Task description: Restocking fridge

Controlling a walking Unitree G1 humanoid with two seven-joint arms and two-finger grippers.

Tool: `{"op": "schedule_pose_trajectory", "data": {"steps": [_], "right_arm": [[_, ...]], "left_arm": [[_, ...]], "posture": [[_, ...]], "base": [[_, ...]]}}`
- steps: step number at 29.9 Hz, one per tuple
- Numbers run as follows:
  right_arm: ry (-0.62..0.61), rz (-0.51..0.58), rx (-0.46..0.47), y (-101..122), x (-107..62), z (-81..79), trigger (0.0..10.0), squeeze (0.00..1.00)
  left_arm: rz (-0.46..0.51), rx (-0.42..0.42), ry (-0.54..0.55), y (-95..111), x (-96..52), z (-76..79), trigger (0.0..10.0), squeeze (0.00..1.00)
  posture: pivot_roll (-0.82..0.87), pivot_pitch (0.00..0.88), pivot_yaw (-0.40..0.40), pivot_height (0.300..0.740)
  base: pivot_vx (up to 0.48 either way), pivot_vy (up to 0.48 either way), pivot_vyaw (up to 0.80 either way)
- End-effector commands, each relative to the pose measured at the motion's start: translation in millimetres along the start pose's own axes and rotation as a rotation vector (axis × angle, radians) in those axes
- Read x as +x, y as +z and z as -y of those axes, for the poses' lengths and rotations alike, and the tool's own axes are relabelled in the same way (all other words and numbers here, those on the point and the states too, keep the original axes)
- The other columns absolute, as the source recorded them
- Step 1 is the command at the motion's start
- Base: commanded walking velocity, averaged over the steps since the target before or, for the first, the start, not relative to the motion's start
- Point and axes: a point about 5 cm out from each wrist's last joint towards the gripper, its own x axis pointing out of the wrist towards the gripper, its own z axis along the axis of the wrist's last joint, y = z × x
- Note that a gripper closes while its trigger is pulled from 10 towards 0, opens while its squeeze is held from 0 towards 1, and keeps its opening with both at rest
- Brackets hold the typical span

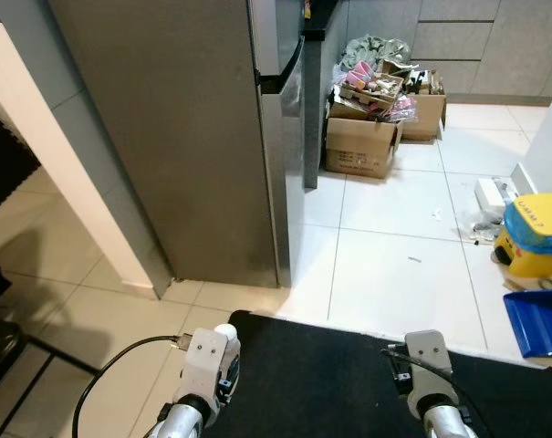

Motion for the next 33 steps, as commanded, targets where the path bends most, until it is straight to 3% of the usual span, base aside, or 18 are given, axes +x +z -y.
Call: {"op": "schedule_pose_trajectory", "data": {"steps": [1,23,33], "right_arm": [[0.010,-0.007,0.008,-2.6,-2.1,-4.5,10.0,0.00],[0.007,-0.010,0.008,-4.0,-3.3,-5.1,10.0,0.00],[0.007,-0.010,0.011,-3.3,-1.9,-6.1,10.0,0.00]], "left_arm": [[-0.022,0.012,0.011,-6.3,-3.2,-4.5,10.0,0.00],[-0.020,0.015,0.012,-6.0,-4.3,-4.6,10.0,0.00],[-0.020,0.028,0.000,-6.3,-4.5,-2.4,10.0,0.00]], "posture": [[-0.07,0.121,0.047,0.710],[-0.07,0.128,0.045,0.710],[-0.07,0.123,0.049,0.710]], "base": [[0.458,0.000,0.00],[0.459,0.000,0.00],[0.376,-0.294,0.00]]}}
